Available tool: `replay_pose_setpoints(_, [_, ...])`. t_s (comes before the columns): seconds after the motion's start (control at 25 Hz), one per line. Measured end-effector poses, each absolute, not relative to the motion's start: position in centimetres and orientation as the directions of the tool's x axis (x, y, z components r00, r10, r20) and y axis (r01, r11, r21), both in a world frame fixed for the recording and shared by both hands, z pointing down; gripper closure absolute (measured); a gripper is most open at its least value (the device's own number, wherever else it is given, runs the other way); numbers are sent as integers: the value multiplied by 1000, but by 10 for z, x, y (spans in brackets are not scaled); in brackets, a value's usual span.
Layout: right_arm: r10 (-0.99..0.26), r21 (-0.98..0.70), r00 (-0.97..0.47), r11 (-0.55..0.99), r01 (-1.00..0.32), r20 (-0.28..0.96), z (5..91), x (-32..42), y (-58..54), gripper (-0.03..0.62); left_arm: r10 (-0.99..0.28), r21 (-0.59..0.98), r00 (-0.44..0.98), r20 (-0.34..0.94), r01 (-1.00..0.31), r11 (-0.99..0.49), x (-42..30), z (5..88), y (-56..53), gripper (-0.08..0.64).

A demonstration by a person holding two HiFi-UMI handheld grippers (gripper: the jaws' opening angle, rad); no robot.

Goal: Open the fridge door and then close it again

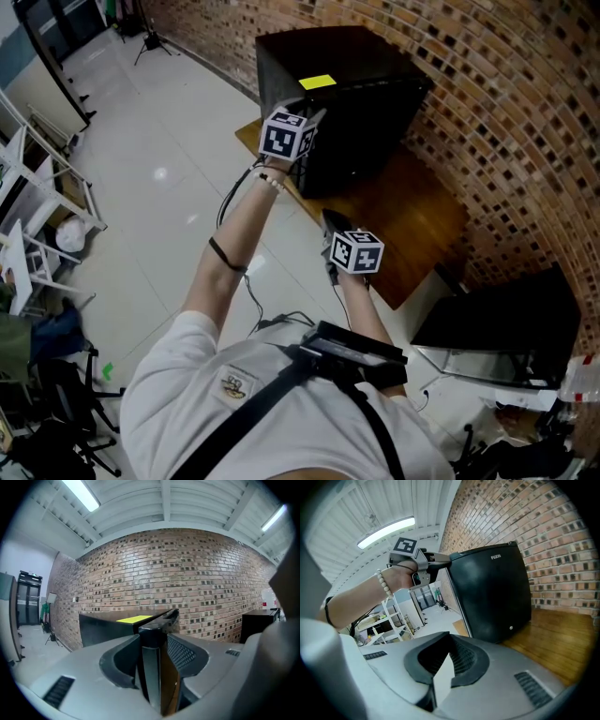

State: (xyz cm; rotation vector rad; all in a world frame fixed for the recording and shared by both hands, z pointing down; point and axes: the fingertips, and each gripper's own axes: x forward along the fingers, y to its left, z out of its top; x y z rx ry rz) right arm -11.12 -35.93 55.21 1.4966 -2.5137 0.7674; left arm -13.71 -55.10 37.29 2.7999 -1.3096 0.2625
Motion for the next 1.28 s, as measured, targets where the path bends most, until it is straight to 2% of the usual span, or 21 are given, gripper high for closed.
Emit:
replay_pose_setpoints(0.4, [-795, -364, -493, 368, -856, 354, 556, -97, -349, 590, -775, -21, 616, 141, -781, -624, -137, 373, -549, 385])
replay_pose_setpoints(0.52, [-800, -366, -486, 361, -858, 350, 555, -92, -346, 590, -761, -69, 637, 125, -759, -647, -128, 371, -530, 393])
replay_pose_setpoints(0.68, [-809, -387, -480, 345, -855, 341, 555, -81, -342, 590, -716, -115, 690, 103, -707, -698, -98, 371, -481, 405])
replay_pose_setpoints(1.04, [-826, -383, -444, 308, -871, 347, 556, -30, -289, 590, -623, -35, 778, 73, -623, -782, -34, 374, -401, 423])
replay_pose_setpoints(1.28, [-839, -391, -414, 270, -880, 353, 560, 16, -247, 589, -570, -12, 818, 80, -571, -821, 36, 375, -348, 437])
